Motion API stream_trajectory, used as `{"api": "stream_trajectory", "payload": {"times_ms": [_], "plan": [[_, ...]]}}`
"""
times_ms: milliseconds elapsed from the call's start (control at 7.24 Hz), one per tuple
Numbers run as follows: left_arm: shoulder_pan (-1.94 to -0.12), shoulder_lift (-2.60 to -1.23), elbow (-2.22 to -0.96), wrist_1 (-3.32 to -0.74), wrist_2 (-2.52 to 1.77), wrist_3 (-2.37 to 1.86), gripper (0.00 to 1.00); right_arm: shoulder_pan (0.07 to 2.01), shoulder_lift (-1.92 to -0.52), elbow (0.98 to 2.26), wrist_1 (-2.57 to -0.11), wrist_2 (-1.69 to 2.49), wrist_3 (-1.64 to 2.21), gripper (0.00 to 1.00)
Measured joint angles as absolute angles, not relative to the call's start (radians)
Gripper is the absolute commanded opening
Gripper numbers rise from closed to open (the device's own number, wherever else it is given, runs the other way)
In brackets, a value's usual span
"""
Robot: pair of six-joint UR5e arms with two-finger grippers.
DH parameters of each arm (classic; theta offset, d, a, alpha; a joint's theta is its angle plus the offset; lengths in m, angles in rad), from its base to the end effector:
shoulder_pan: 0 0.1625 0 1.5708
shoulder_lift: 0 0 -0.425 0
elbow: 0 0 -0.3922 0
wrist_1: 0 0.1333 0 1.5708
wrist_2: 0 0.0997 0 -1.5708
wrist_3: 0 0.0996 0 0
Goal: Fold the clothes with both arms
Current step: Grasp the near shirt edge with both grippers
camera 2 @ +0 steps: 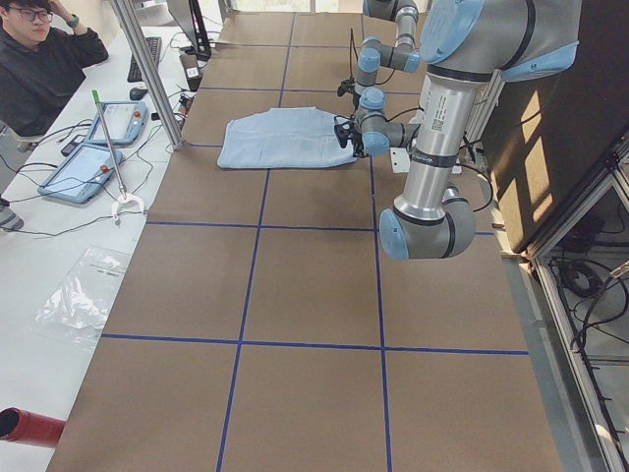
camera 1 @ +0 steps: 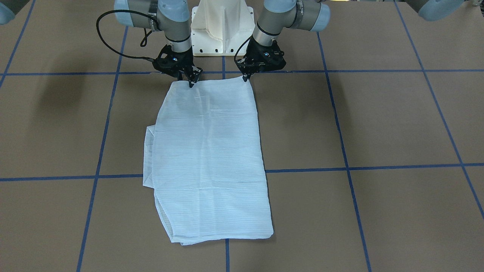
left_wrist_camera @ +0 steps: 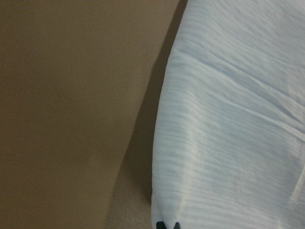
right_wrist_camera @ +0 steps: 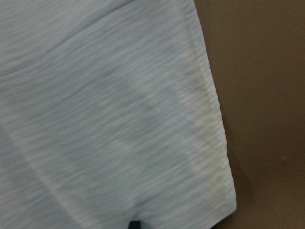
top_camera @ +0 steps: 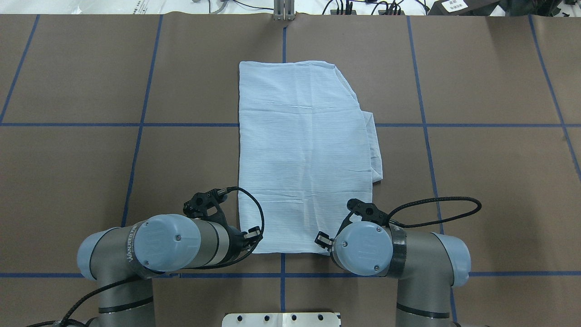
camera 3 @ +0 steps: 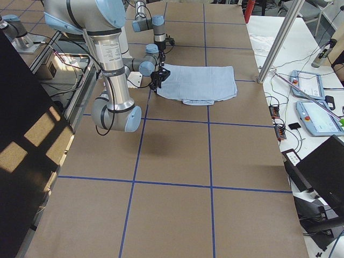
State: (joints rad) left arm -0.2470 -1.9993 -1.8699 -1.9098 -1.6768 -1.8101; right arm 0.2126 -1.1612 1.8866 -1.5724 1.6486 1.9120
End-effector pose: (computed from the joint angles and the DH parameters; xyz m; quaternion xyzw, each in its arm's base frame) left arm 0.5560 -0.2668 0.2488 -0.0437 0.5078 -0.1809 0.8411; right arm -0.5631 -0.2500 0.3005 -0.0590 -0.3507 0.2422 0.9027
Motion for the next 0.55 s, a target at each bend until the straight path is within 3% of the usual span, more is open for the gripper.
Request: {"api": "stream_trajectory", "payload": {"times_ms": [138, 552], "plan": [[-0.247, -1.999, -1.869, -1.91, -1.677, -1.81, 0.0, 0.214, -1.16, 1.888, -1.572, 1.649, 1.912, 0.0], [-0.247, -1.999, -1.868, -1.911, -1.675, -1.81, 0.0, 0.222, -1.152, 1.893, -1.575, 1.648, 1.923, 0.0]]}}
